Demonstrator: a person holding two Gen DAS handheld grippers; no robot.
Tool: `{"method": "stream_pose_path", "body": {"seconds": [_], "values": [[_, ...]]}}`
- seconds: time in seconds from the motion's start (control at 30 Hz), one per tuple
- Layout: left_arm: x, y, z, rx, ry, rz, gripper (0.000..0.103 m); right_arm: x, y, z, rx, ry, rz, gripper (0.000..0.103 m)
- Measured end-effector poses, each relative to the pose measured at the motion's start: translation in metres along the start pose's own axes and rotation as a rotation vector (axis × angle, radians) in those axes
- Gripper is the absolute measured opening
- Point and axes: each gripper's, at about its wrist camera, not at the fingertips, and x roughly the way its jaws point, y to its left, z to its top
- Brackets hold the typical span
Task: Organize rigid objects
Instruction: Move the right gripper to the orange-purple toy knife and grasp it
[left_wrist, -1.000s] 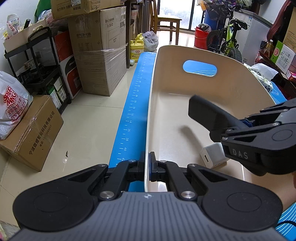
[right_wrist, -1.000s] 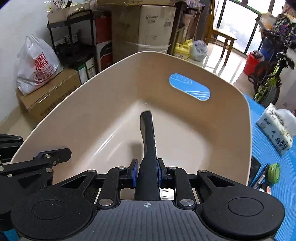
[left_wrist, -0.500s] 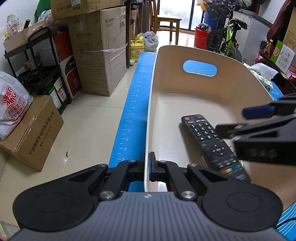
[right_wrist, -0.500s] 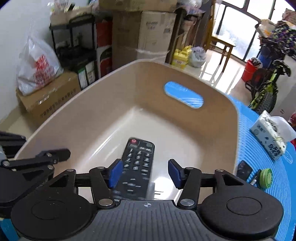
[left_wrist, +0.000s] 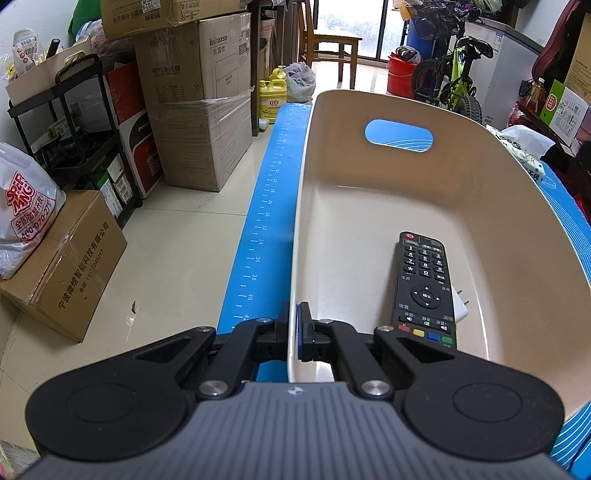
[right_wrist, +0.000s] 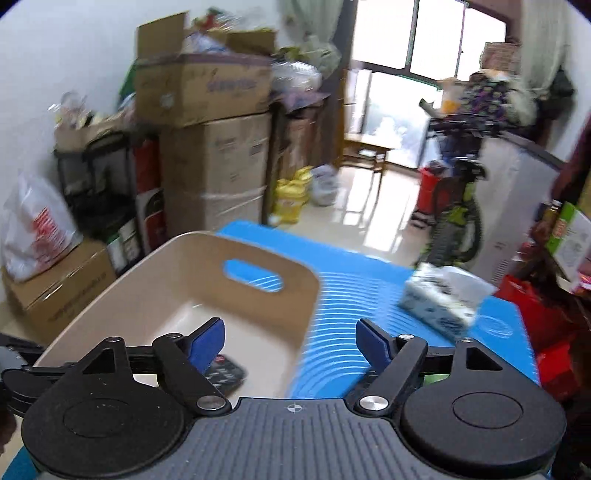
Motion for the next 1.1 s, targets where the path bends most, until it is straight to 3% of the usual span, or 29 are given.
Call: {"method": "stream_pose_path", "body": {"seconds": [0.13, 0.3, 0.47, 0.73, 1.1], "values": [[0.0, 0.0, 0.0, 0.0, 0.0, 0.0, 0.003, -0.004, -0.034, -0.017, 0.063, 0.006, -0.052, 0.081], [0.0, 0.0, 0.0, 0.0, 0.0, 0.0, 0.003, 0.007, -0.067, -0.051, 0.121, 0.078, -0.117, 0.084], [0.0, 0.0, 0.0, 0.0, 0.0, 0.0, 0.004, 0.019, -0.083, -0.088, 0.154, 0.126, -0.113, 0.09], [0.0, 0.0, 0.0, 0.0, 0.0, 0.0, 0.004, 0.034, -0.08, -0.121, 0.023, 0.197, 0.001, 0.088], [0.0, 0.0, 0.0, 0.0, 0.0, 0.0, 0.004, 0.057, -0.079, -0.138, -0.141, 0.256, 0.149, 0.082]]}}
